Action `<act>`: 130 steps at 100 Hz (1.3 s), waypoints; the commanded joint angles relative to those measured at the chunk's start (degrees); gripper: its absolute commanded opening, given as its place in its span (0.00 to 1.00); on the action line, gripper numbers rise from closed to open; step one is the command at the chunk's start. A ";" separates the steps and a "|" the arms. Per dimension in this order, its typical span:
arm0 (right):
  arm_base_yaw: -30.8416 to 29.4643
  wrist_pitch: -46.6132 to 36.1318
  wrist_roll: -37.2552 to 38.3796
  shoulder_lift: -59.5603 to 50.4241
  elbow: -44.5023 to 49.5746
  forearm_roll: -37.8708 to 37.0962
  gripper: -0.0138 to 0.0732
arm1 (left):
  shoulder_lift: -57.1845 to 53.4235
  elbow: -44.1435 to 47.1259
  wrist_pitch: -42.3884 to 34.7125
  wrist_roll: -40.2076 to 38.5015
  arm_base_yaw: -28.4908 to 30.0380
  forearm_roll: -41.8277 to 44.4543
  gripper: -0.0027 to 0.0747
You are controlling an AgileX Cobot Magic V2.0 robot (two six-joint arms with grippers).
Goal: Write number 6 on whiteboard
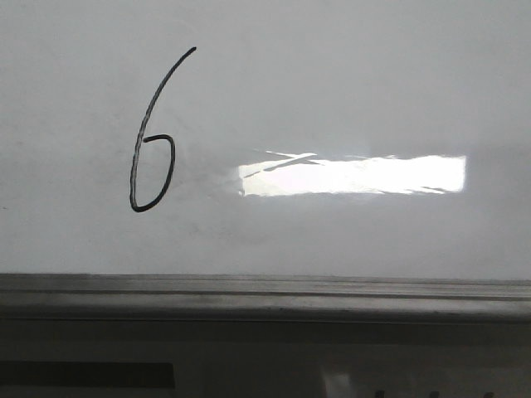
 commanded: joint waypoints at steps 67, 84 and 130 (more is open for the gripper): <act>-0.04 -4.27 -0.21 -0.56 -1.49 -0.55 0.08 | -1.47 1.31 -2.06 -0.02 1.38 -0.44 0.01; -0.04 -4.27 -0.21 -0.56 -1.49 -0.55 0.08 | -1.47 1.31 -2.06 -0.02 1.38 -0.44 0.01; -9.62 -25.47 -0.21 -0.42 13.54 -1.10 0.08 | -1.47 1.31 -2.06 -0.02 1.38 -0.44 0.01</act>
